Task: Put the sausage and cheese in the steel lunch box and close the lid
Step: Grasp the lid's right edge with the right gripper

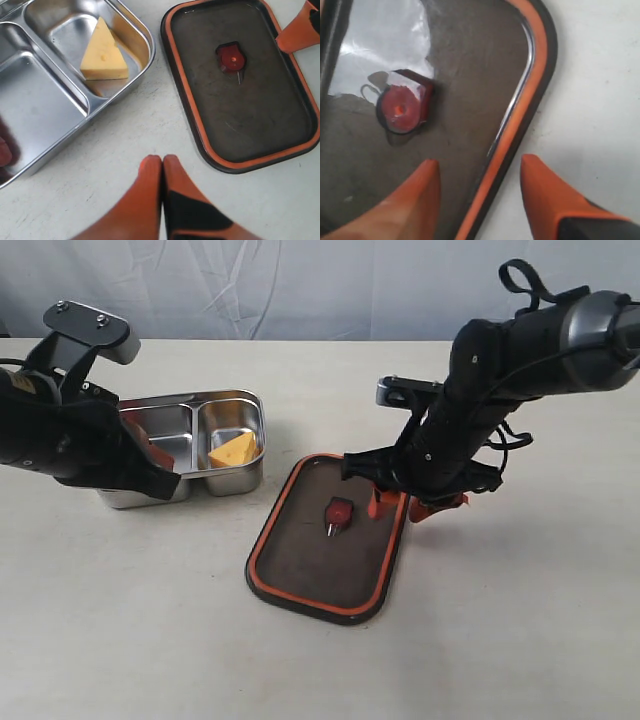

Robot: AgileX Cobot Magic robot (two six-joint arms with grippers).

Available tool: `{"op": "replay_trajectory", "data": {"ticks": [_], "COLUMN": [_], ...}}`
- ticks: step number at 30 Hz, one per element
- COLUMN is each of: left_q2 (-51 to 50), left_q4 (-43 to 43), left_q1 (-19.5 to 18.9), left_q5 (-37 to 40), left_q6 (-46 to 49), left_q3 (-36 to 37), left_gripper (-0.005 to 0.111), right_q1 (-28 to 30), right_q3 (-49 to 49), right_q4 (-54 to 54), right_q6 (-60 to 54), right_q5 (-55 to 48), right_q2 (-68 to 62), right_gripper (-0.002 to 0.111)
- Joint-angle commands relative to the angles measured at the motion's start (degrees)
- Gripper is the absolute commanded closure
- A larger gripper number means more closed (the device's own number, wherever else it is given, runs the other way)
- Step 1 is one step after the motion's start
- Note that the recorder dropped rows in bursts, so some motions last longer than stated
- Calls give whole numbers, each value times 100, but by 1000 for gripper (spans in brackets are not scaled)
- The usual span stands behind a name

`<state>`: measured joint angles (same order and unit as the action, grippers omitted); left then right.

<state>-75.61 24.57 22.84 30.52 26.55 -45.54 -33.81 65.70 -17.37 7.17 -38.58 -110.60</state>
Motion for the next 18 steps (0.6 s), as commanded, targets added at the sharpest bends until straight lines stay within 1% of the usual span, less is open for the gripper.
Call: {"op": "replay_trajectory", "data": {"ticks": [1, 10, 11, 13, 15, 16, 18], "left_q2": [54, 54, 54, 54, 54, 54, 54], "left_q4": [-23, -23, -23, -23, -24, -24, -24], "left_q1": [2, 2, 2, 2, 2, 2, 2], "left_q5": [-63, -63, -63, -63, -69, -69, -69], "left_q6": [-50, -50, -50, -50, -68, -68, -68], "left_q3": [39, 39, 39, 39, 39, 39, 39], "left_gripper": [107, 107, 107, 107, 107, 107, 107], "right_q1": [1, 1, 1, 1, 1, -28, -89], "right_q3": [186, 210, 210, 210, 210, 210, 210], "right_q4": [463, 492, 492, 492, 492, 492, 552], "right_q6": [352, 516, 528, 528, 528, 528, 536], "right_q5": [-229, -170, -170, -170, -170, -170, -195], "right_q2": [-263, -507, -507, -507, -507, -507, -507], "right_gripper": [60, 60, 63, 72, 83, 87, 89]}}
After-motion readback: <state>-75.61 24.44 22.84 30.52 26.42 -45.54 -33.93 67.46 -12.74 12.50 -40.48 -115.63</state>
